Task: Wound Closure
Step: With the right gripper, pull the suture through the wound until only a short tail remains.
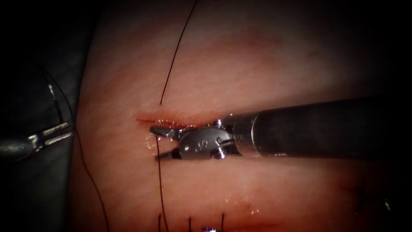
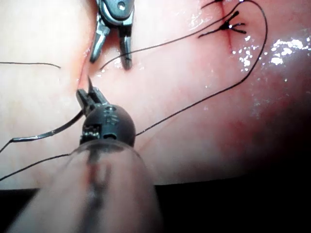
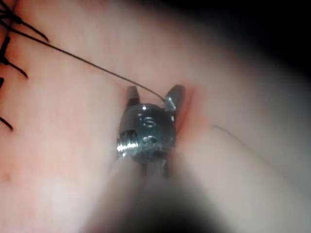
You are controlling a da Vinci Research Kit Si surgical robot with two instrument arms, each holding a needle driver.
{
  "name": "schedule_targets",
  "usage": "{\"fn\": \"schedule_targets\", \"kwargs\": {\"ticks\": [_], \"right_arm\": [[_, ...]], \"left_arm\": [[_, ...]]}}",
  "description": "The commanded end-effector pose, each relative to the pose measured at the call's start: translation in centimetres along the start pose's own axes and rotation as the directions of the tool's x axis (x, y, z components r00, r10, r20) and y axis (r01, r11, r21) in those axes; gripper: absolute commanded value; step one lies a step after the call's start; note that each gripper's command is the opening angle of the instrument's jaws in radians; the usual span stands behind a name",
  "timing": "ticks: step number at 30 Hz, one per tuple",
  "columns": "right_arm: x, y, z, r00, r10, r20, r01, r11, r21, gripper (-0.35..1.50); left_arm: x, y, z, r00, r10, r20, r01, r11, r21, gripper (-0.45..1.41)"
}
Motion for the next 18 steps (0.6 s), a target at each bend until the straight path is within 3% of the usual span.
{"fn": "schedule_targets", "kwargs": {"ticks": [1,3,4,11,15,16,18], "right_arm": [[0.01,-0.05,0.07,1.0,0.001,-0.004,-0.001,1.0,-0.001,0.86],[0.02,-0.07,0.04,1.0,0.01,0.011,-0.011,1.0,0.023,-0.13],[0.03,-0.07,0.03,0.999,0.028,0.04,-0.029,0.999,0.014,-0.35],[0.07,-0.14,-0.09,0.996,0.069,0.058,-0.071,0.997,0.029,-0.35],[0.25,-0.41,-0.4,0.996,0.063,0.066,-0.066,0.997,0.042,-0.35],[0.42,-0.6,-0.6,0.997,0.056,0.062,-0.059,0.997,0.048,-0.35],[0.53,-0.71,-0.73,0.997,0.053,0.056,-0.056,0.997,0.056,-0.35]], "left_arm": [[-0.02,0.04,0.06,1.0,0.0,-0.001,0.0,1.0,-0.001,-0.45],[-0.02,0.04,0.06,1.0,0.0,-0.001,0.0,1.0,-0.001,-0.45],[-0.02,0.04,0.06,1.0,0.0,-0.001,0.0,1.0,-0.001,-0.45],[-0.02,0.04,0.07,1.0,-0.001,-0.001,0.001,1.0,-0.001,-0.45],[-0.03,0.03,0.08,1.0,-0.001,-0.001,0.001,1.0,-0.001,-0.45],[-0.04,0.03,0.09,1.0,-0.001,-0.001,0.001,1.0,-0.001,-0.45],[-0.04,0.03,0.09,1.0,0.0,-0.001,0.0,1.0,0.0,-0.45]]}}
